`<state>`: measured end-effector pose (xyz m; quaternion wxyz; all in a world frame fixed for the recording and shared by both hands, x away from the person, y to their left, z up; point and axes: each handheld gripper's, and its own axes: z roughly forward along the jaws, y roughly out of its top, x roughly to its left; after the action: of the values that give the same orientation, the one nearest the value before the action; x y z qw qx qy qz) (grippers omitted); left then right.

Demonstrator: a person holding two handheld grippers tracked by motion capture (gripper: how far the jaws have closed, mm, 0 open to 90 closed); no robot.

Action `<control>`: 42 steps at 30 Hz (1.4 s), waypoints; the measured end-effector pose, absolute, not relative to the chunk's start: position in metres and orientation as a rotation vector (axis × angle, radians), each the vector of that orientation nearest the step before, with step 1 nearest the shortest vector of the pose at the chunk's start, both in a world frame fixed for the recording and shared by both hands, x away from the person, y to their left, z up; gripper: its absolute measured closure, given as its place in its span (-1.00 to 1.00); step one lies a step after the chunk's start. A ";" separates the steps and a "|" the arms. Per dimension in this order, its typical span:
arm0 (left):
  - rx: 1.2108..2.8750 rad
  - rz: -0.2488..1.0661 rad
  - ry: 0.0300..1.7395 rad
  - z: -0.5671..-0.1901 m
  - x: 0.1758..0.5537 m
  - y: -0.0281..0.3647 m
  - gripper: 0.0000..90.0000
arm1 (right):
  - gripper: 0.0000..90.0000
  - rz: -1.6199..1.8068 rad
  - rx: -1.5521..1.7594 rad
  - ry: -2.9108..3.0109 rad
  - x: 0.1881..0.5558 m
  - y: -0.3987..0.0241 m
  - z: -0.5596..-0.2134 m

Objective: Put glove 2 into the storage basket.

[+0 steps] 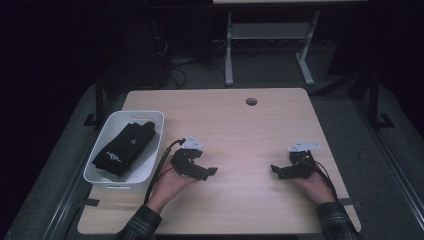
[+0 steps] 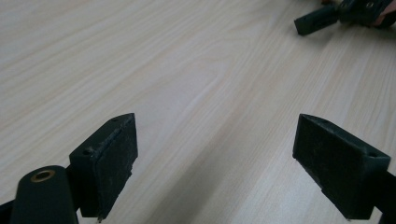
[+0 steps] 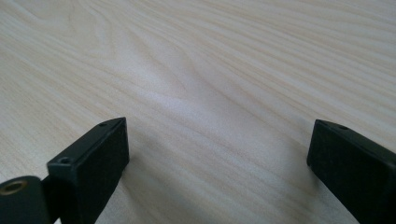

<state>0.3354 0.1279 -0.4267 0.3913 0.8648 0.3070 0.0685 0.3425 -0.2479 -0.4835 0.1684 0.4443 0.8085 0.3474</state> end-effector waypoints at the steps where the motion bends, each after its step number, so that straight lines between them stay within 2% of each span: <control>1: 2.196 0.175 0.780 -0.429 0.335 0.127 -0.71 | -0.89 0.987 1.266 2.300 0.342 -0.248 -0.483; 25: 2.291 0.247 0.743 -0.472 0.328 0.113 -0.72 | -0.90 0.986 1.263 2.304 0.342 -0.248 -0.483; 42: 2.263 0.289 0.680 -0.478 0.324 0.112 -0.73 | -0.90 0.986 1.260 2.306 0.342 -0.248 -0.483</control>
<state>0.3237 0.1123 -0.4781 0.3712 0.8826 0.2653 0.1128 0.3422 -0.2475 -0.4835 0.1666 0.4427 0.8101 0.3464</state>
